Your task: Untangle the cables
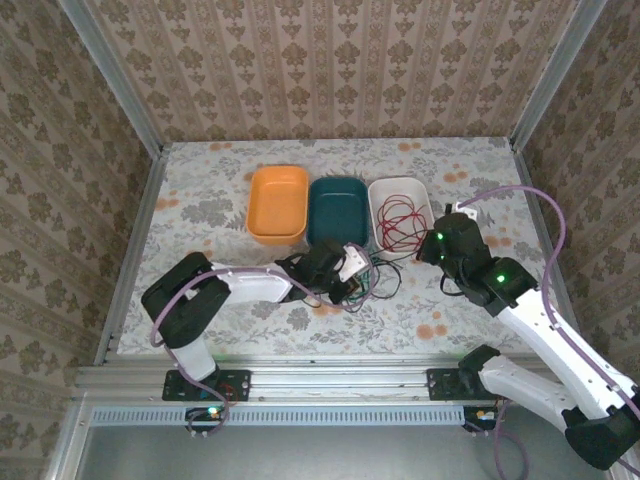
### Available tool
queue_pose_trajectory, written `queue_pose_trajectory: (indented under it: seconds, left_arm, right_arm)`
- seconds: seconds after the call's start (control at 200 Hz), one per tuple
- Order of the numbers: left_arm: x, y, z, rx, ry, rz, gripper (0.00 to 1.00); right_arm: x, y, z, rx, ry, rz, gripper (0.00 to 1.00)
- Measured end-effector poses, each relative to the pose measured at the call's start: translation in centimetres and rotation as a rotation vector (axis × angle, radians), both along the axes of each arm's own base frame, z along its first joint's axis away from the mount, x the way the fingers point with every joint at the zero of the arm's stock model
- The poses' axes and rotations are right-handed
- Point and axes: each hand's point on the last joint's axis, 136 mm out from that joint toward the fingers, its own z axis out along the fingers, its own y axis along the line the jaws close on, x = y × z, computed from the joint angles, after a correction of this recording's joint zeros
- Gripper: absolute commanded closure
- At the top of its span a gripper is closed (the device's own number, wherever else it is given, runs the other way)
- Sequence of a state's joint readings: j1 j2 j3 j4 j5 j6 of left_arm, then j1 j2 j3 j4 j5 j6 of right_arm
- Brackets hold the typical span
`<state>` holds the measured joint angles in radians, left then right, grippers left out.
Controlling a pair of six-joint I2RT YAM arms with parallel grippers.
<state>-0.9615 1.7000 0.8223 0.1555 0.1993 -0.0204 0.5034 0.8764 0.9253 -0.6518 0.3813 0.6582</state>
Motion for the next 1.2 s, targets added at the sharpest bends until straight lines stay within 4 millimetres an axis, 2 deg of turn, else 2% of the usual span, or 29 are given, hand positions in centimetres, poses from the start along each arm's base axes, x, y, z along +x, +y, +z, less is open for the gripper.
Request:
queue_pose_trajectory:
  seconds: [0.17, 0.31, 0.47, 0.53, 0.6, 0.65, 0.705, 0.795, 0.87, 0.935, 1.025, 1.2]
  left_arm:
    - [0.4, 2.8, -0.5, 0.016, 0.010, 0.097, 1.00]
    - [1.0, 5.2, -1.6, 0.052, 0.028, 0.195, 1.00]
    - [1.6, 6.5, -1.6, 0.062, 0.026, 0.264, 1.00]
    - [1.7, 6.7, -1.7, 0.065, 0.024, 0.275, 1.00]
    - [1.6, 6.8, -1.6, 0.066, 0.024, 0.277, 1.00]
    - [1.6, 6.8, -1.6, 0.066, 0.023, 0.277, 1.00]
    - [1.6, 6.8, -1.6, 0.067, 0.020, 0.277, 1.00]
    - [1.6, 6.8, -1.6, 0.068, 0.019, 0.278, 1.00]
    - [1.7, 6.8, -1.6, 0.068, 0.019, 0.278, 1.00]
    - [1.6, 6.8, -1.6, 0.070, 0.019, 0.277, 1.00]
    - [1.6, 6.8, -1.6, 0.070, 0.018, 0.277, 1.00]
    - [1.6, 6.7, -1.6, 0.073, 0.011, 0.278, 1.00]
  right_arm:
    - [-0.2, -1.8, 2.4, -0.054, -0.062, -0.060, 0.99]
    - [-0.4, -5.3, 6.3, -0.109, -0.174, -0.209, 0.99]
    - [-1.6, -8.7, 9.7, -0.148, -0.268, -0.339, 0.98]
    - [-1.8, -9.2, 10.2, -0.156, -0.280, -0.345, 0.95]
    - [-1.2, -8.4, 10.2, -0.152, -0.275, -0.292, 0.90]
    - [-0.2, -6.7, 9.5, -0.131, -0.246, -0.209, 0.82]
    - [1.0, -4.4, 8.3, -0.103, -0.202, -0.107, 0.66]
    - [3.0, 0.6, 4.9, -0.024, -0.093, 0.085, 0.47]
    - [3.7, 4.6, 1.0, 0.034, 0.018, 0.212, 0.43]
    - [3.3, 7.0, -2.2, 0.056, 0.121, 0.281, 0.43]
    - [2.8, 8.5, -5.1, 0.066, 0.224, 0.308, 0.43]
    - [2.3, 8.4, -7.1, 0.079, 0.287, 0.274, 0.44]
